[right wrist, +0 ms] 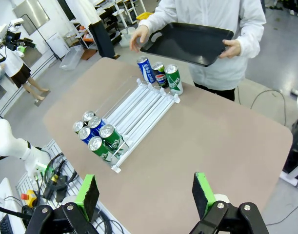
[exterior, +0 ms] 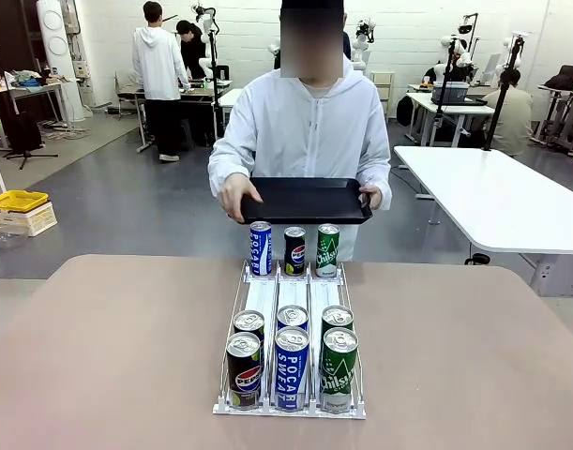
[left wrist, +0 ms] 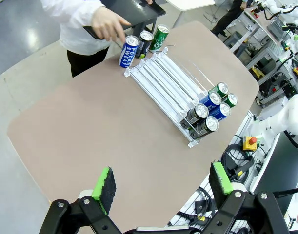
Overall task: Retrieve and hand over the desired beverage to the person.
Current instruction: Pick up a can of the same type that the person held from the Automatic Can Dispenser.
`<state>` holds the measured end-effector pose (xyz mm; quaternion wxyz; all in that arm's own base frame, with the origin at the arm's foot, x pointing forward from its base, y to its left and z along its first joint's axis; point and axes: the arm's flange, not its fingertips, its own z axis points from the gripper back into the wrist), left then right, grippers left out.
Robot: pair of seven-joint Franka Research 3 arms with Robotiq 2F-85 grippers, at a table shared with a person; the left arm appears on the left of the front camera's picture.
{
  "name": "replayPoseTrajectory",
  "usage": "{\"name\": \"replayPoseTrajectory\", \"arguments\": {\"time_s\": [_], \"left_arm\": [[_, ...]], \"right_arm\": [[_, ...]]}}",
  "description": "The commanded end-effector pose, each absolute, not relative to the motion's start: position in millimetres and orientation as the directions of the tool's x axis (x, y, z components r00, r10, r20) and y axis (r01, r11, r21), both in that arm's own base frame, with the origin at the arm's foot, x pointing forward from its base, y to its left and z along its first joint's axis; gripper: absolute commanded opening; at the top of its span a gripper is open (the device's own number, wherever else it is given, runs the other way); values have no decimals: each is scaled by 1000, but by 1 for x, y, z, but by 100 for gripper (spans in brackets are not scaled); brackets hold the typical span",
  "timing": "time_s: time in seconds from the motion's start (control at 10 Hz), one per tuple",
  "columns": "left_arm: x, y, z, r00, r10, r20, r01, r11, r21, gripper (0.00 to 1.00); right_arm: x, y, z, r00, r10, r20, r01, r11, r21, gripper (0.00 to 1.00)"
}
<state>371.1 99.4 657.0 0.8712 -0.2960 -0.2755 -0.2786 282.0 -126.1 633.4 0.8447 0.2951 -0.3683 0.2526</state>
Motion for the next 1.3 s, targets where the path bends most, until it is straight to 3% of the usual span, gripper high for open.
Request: {"name": "replayPoseTrajectory", "arguments": {"time_s": [0.0,0.1,0.3,0.4,0.5,0.7,0.9,1.2], "left_arm": [[371,99,657,693,-322,645,648,670,-362,100],[363,65,672,635,-408,656,727,603,-329,100],[354,-60,664,558,-614,558,830,424,-363,100],[343,-126,659,584,-635,506,812,472,-344,100],[333,-175,655,702,-553,448,697,662,-275,100],[311,-243,630,828,-452,331,510,853,-112,100],[298,-293,590,879,-351,323,362,932,28,100],[296,-330,561,890,-344,300,324,939,114,100]], "right_arm": [[285,-126,636,586,204,785,-662,679,318,100],[285,-126,636,586,204,785,-662,679,318,100],[285,-126,636,586,204,785,-662,679,318,100],[285,-126,636,586,204,785,-662,679,318,100],[285,-126,636,586,204,785,-662,679,318,100],[285,-126,636,586,204,785,-662,679,318,100],[285,-126,636,586,204,785,-662,679,318,100],[285,-126,636,586,204,785,-662,679,318,100]]}}
